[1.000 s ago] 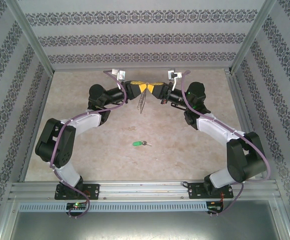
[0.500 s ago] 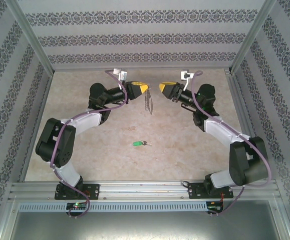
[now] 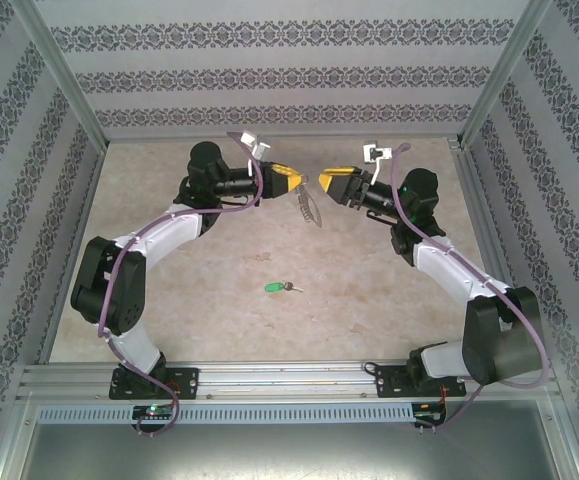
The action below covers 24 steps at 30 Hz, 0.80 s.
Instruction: Put the keys on the keyring
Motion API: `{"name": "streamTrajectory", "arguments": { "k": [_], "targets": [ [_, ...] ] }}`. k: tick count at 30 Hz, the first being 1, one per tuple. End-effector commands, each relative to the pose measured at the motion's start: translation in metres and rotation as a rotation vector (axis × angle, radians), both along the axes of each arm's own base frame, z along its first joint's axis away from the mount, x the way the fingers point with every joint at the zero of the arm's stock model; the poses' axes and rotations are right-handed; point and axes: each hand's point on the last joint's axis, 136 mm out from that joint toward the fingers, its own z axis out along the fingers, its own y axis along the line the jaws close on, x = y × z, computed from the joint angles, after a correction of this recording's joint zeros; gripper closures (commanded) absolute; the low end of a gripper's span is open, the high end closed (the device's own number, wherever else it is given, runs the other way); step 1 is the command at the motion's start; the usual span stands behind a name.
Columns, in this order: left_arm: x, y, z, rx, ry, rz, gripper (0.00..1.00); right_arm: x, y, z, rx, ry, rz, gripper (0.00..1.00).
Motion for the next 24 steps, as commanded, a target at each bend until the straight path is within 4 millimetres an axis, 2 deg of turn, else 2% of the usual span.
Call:
{"name": "streamTrajectory", "arguments": {
  "k": [1,3,13,24],
  "targets": [
    [-0.016,0.0,0.018,0.03,-0.071,-0.066,1.0,-0.011,0.009,0.011,-0.025,-0.072,0.074,0.51],
    [-0.016,-0.001,0.017,0.04,-0.063,-0.079,1.0,-0.011,0.011,0.005,-0.036,-0.052,0.077,0.51],
    [-0.019,-0.002,0.02,0.039,-0.052,-0.113,1.0,-0.012,0.022,0.004,-0.052,-0.053,0.124,0.53],
    [-0.021,-0.003,0.024,0.035,-0.053,-0.123,1.0,-0.013,0.034,-0.001,-0.057,-0.041,0.156,0.6]
  ]
}}
